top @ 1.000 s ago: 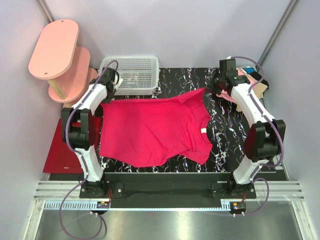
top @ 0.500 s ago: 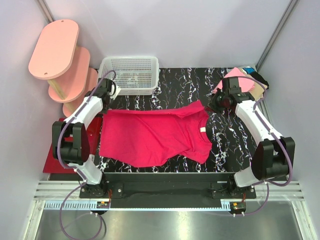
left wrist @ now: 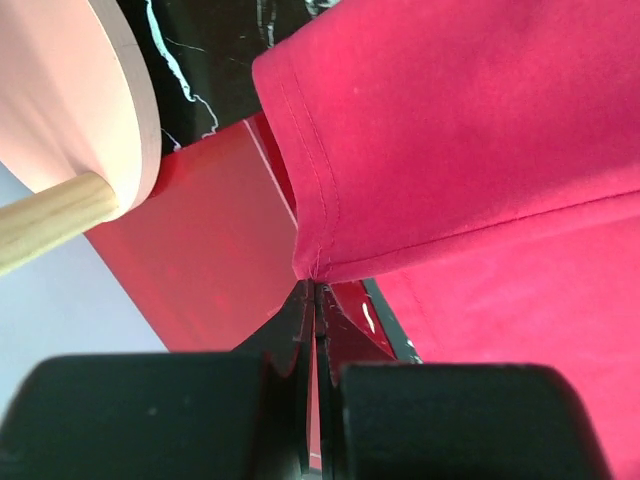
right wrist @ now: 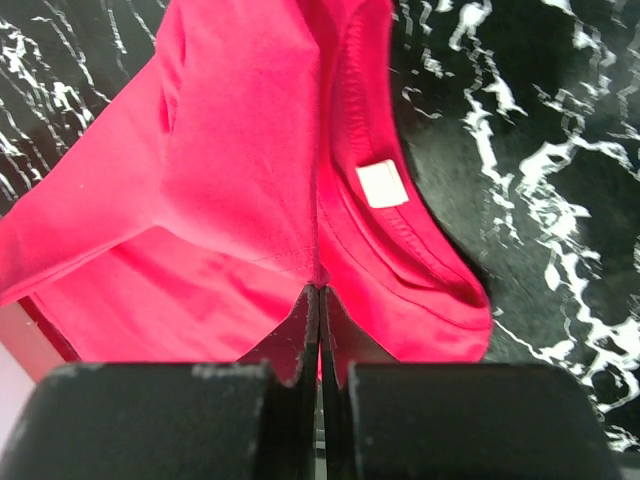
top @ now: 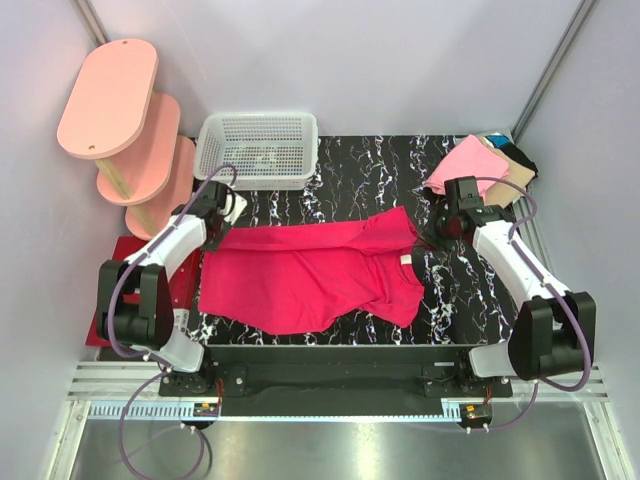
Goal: Fold and stack the t-shirts
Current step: Fold the flattened tshirt in 1/3 of the way
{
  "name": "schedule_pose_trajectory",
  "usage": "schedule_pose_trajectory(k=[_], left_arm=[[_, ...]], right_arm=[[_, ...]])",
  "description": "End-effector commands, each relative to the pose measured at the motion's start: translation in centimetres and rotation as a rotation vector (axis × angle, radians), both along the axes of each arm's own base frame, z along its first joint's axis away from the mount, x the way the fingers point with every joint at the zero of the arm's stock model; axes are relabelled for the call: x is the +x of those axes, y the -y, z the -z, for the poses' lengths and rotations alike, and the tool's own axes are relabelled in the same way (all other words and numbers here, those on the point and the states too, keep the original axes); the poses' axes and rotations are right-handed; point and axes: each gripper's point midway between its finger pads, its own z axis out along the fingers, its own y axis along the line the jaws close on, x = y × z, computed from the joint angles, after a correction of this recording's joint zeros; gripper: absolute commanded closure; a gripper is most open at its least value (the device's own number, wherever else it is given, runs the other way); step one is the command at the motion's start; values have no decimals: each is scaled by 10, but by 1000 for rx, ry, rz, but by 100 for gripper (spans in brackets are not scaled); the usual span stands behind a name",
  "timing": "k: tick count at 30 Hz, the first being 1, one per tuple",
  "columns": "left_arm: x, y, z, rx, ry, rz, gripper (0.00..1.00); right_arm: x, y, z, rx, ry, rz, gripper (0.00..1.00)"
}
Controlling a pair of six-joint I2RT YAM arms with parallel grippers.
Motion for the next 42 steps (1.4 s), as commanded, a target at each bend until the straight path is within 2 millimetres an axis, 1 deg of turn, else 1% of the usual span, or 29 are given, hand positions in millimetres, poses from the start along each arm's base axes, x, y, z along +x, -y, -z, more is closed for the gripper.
schedule_pose_trajectory(k=[1,2,8,12,14,15,16,18,19,20,21,22,23,24,26,27,28,29,30,31,32,33,34,35,36,38,39,41,42], left_arm=[[-5,14,-10,-55,67,11,100],[-10,15,-8,-57,61,11,100],[-15,17,-5,-64,59,6,100],[-20,18,0,-75,44,4,100],[-27,17,8,-72,23,3,100],[-28,16,9,-68,20,3,100],[-33,15,14,-62,8,3,100],[-37,12,19,-47,-6,1,100],[-39,11,22,-39,-15,-3,86],[-39,8,21,-25,-15,-8,76],[-37,7,18,-20,-10,-9,66],[-35,7,13,-18,-4,-8,57],[-31,9,7,-27,9,-7,54],[-22,12,-10,-43,37,-7,49],[-10,21,-32,-93,80,0,26],[2,27,-55,-121,118,-2,18],[7,32,-64,-139,130,6,13],[13,39,-72,-165,146,14,9],[24,44,-80,-174,158,21,9],[29,52,-80,-185,156,33,9],[32,58,-77,-198,142,42,14],[37,63,-64,-200,102,44,17],[39,68,-55,-202,76,52,21],[40,69,-46,-203,50,48,29],[41,70,-28,-191,1,43,32],[40,65,-11,-160,-43,35,35],[39,64,1,-149,-75,33,38],[38,61,12,-129,-98,33,40],[36,59,20,-122,-116,32,40]], right_arm=[[-8,7,-8,-33,32,14,100],[-10,7,-10,-32,40,14,100],[-18,8,-13,-31,39,7,100],[-29,0,-6,4,-1,-23,100],[-41,-6,6,11,-47,-46,85],[-45,-6,11,5,-64,-56,74],[-52,-5,20,-7,-102,-60,55],[-58,-4,26,-22,-137,-62,42],[-61,-3,28,-29,-153,-61,39],[-60,-3,25,-28,-150,-55,36],[-51,-5,14,-24,-115,-48,36],[-45,-6,6,-19,-89,-45,37],[-37,-7,-2,-14,-64,-36,37],[-20,-8,-20,-9,-2,-28,37],[-3,-12,-26,-12,13,-34,37],[14,-15,-41,-5,56,-33,37],[23,-17,-33,-8,30,-36,38],[32,-20,-33,-3,32,-31,38],[50,-24,-30,4,43,-28,39],[59,-27,-27,9,47,-25,39],[67,-28,-22,14,42,-16,39],[80,-33,-9,19,20,-16,41],[85,-35,-1,21,1,-16,41],[92,-38,1,33,-4,-18,41],[94,-39,20,28,-48,-18,43],[97,-42,33,26,-73,-22,43],[97,-43,45,24,-97,-20,44],[95,-45,55,26,-119,-19,44],[94,-45,63,23,-134,-19,44]])
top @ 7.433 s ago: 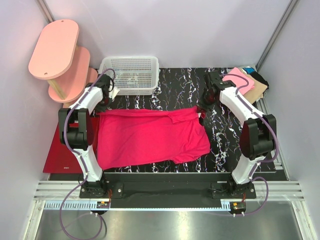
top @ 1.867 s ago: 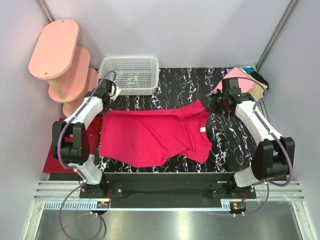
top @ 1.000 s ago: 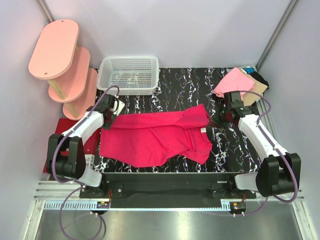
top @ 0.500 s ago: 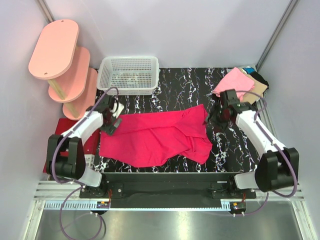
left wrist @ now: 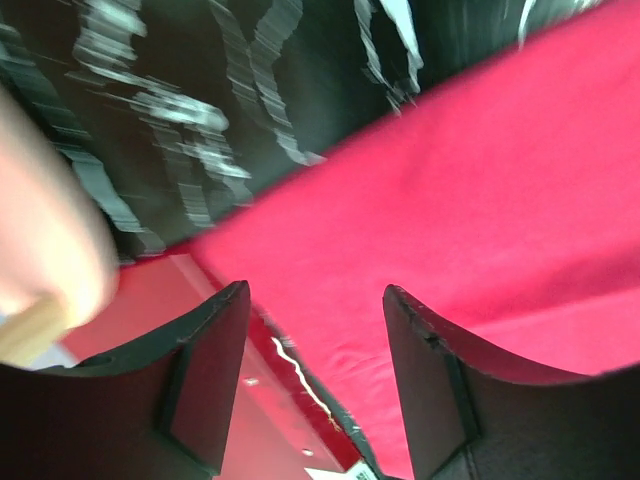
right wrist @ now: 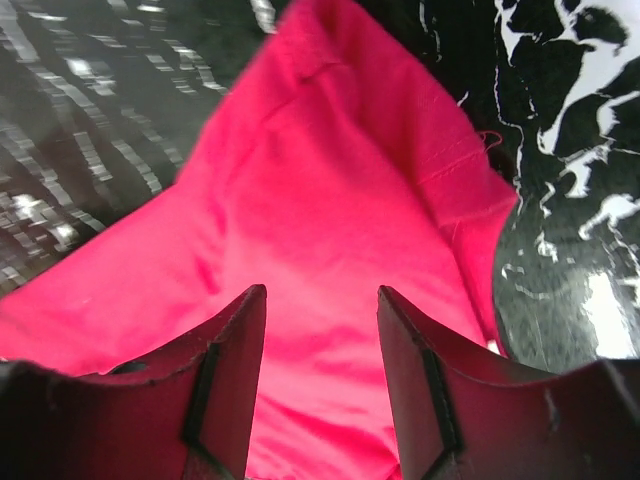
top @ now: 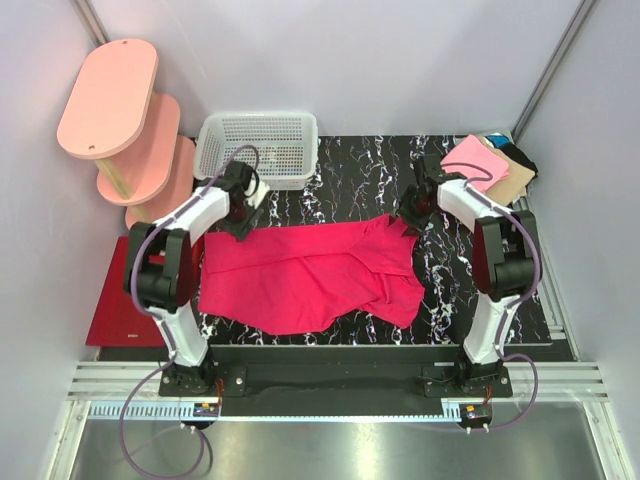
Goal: Fold and stack the t-shirts
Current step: Fold the flattened tshirt in 1/3 of the way
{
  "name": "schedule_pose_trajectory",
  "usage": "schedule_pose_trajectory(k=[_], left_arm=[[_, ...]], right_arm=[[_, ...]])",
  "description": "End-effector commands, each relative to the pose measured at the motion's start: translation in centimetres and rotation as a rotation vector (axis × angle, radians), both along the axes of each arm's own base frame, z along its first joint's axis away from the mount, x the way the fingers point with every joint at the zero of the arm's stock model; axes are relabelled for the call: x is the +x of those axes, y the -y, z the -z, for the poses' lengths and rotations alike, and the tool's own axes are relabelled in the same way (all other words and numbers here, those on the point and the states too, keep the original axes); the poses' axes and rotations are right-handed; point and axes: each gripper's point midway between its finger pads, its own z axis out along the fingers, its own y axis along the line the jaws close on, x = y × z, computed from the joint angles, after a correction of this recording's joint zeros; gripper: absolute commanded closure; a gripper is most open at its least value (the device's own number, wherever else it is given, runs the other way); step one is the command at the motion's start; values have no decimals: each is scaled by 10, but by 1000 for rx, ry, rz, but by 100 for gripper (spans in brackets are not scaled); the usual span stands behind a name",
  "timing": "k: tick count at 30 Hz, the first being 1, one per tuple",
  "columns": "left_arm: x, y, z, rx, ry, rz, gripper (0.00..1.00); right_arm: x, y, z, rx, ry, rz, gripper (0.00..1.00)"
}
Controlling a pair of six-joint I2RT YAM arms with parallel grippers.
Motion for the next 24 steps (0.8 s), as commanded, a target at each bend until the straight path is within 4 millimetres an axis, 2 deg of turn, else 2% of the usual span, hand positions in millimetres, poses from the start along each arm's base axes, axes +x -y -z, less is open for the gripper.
schedule_pose_trajectory(k=[1,10,12,13,14,16,17,19,20,21,22,24], left_arm=[[-12,-7,24,27,-79,-6,41],[-1,-20,46,98,-110,-12,44],[7,-23,50,116,-111,-9,44],[11,-23,51,119,-111,-10,44],[19,-23,51,131,-103,-5,44],[30,-24,51,139,-94,-8,44],[41,-25,50,151,-82,-4,44],[52,-30,48,172,-69,-13,44],[63,-30,47,176,-54,-12,44],[67,-33,46,182,-48,-18,44],[77,-33,39,181,-23,-17,45],[83,-37,38,185,-17,-26,45]], right_arm=[[7,-12,4,26,8,-3,45],[10,-3,48,-36,-76,38,48],[18,-1,55,-43,-82,48,49],[22,0,56,-42,-81,55,50],[35,1,50,-35,-55,63,51],[47,8,55,-36,-55,87,51],[60,8,48,-30,-33,92,51],[70,14,53,-19,-46,116,52],[80,13,46,-9,-28,118,53],[83,16,50,-12,-36,122,53],[90,17,44,-23,-22,128,53],[94,20,45,-37,-25,133,54]])
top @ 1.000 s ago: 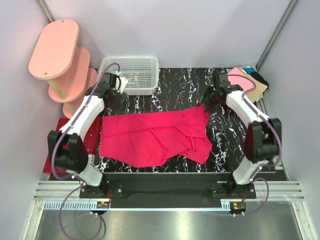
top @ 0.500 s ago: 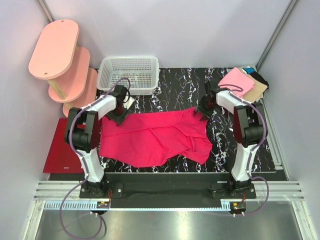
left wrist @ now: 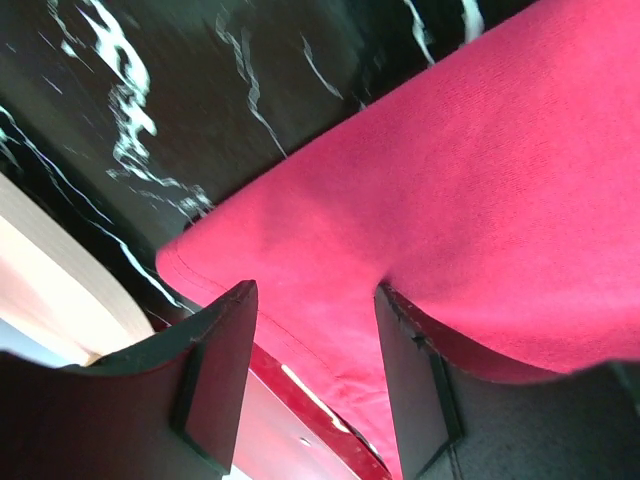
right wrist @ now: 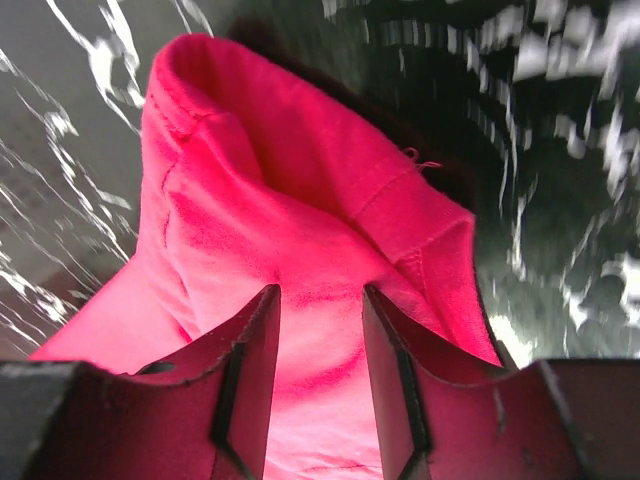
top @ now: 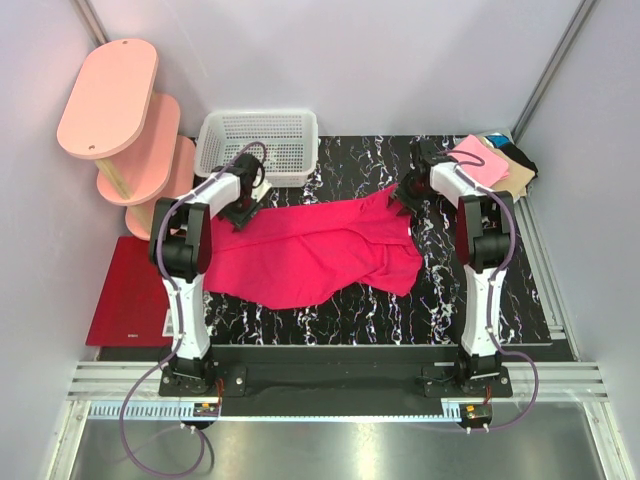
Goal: Fold and stack the t-shirts
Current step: Fold the flattened tshirt in 1/3 of the way, then grap the side of the flattened tshirt closest away from the robot with both arms
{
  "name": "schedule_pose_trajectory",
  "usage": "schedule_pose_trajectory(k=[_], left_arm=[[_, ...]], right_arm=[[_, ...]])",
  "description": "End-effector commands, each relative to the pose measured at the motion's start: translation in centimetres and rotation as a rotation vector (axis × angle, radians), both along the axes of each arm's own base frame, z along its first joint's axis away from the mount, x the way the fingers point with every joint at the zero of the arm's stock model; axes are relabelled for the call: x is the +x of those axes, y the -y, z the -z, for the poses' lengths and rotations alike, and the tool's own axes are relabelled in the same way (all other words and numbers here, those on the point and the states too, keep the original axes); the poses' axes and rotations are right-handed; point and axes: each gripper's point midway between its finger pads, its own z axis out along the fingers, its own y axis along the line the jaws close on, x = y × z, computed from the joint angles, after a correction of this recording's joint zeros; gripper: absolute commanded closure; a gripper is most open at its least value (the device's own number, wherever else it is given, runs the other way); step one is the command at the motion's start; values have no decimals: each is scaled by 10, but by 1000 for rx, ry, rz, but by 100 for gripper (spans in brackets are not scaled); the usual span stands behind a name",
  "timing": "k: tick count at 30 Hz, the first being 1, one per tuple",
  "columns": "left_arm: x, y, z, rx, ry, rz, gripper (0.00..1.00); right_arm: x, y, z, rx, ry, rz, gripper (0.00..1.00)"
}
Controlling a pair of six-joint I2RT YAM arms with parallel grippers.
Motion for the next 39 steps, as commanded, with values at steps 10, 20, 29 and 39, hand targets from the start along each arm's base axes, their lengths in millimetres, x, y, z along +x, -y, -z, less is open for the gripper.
schedule_pose_trajectory(k=[10,20,29,39], left_arm=[[24,-19,-54,24,169,-32,46],[-95,7,-163,-95,305,64,37],[-199,17,-63,-106,46,192,41],[-188,22,-37,-37,17,216,42]], right_arm=[[1,23,-42,-106,62,-10,42],[-92,-17,-167,-210,320,-172,30],[-238,2,-68,-145,33,-209,36],[-263,13,-30,-177,-70,-206,37]])
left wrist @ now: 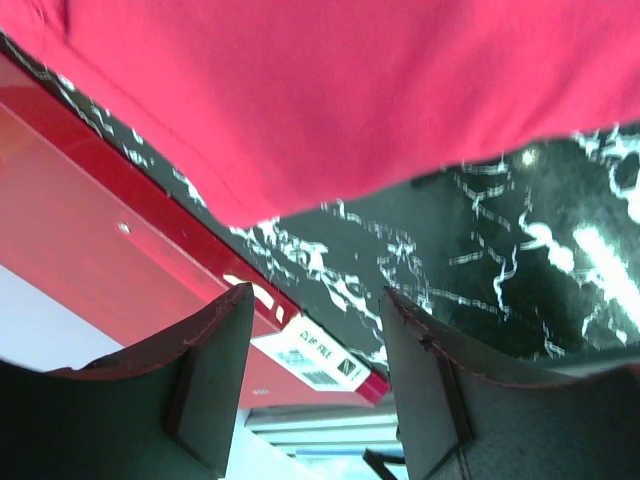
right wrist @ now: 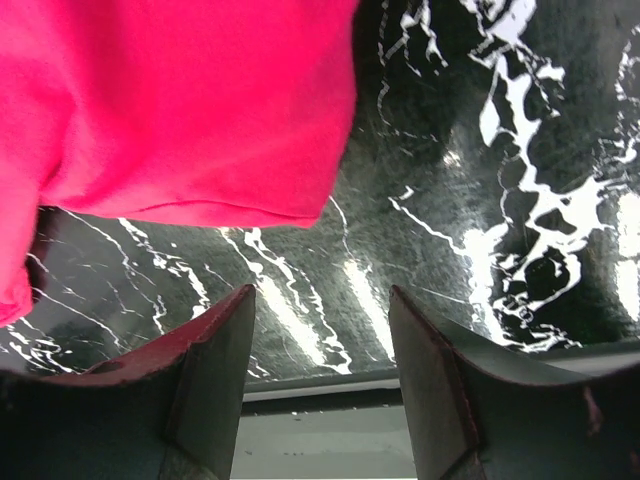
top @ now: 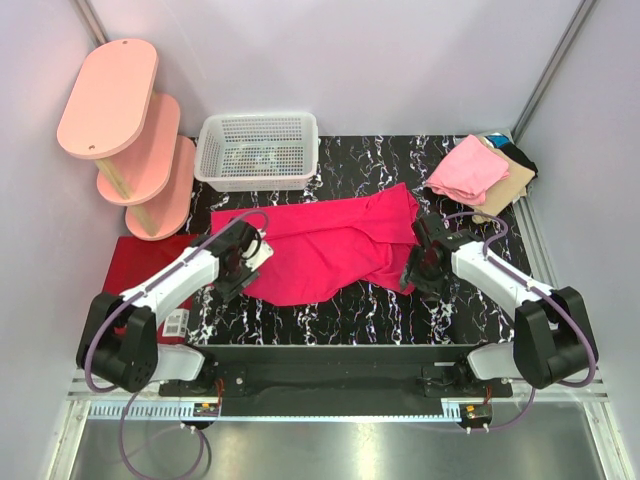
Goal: Fold and stack the t-shirts
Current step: Grap the side of the flattened tshirt closest away from the robot with both arms
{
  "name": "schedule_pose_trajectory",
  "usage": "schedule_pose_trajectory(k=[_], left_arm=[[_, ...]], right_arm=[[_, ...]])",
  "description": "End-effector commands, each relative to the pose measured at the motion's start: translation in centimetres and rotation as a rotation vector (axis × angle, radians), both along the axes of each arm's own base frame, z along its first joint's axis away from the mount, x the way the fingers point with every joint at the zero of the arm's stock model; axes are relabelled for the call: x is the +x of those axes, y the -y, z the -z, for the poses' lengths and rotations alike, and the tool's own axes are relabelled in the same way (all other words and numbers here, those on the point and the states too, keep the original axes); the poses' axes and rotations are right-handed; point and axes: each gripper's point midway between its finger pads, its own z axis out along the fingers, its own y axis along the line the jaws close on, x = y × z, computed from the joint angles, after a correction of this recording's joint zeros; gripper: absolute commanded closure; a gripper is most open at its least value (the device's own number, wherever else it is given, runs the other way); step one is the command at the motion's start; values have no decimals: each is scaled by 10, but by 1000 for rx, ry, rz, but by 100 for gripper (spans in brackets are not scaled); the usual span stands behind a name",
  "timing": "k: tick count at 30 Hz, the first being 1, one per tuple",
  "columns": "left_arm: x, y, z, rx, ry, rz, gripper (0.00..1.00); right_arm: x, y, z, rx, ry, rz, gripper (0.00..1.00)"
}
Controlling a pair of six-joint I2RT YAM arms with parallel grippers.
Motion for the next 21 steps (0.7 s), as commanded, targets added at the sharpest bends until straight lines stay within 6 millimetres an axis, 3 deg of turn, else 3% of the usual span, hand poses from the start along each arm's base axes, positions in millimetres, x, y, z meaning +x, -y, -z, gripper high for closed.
schedule_pose_trajectory(k=[1,5,12,16,19,21], left_arm=[[27,7,-3,2,82,-8,42],[29,4,8,30,79,-8,42],[28,-7,23,29,94,-49,40],[35,-14,25,18,104,-78,40],[43,-16,32,14,102,-89,41],[47,-14,38,6,89,-95,44]], right_arm=[[15,-5,0,7,53,9,37],[24,-5,11,-19,40,-4,38],[28,-5,39,-42,-1,-9,53],[30,-6,39,-39,3,-11,82],[32,-5,33,-42,25,-8,97],[32,-4,29,-40,34,-7,100]])
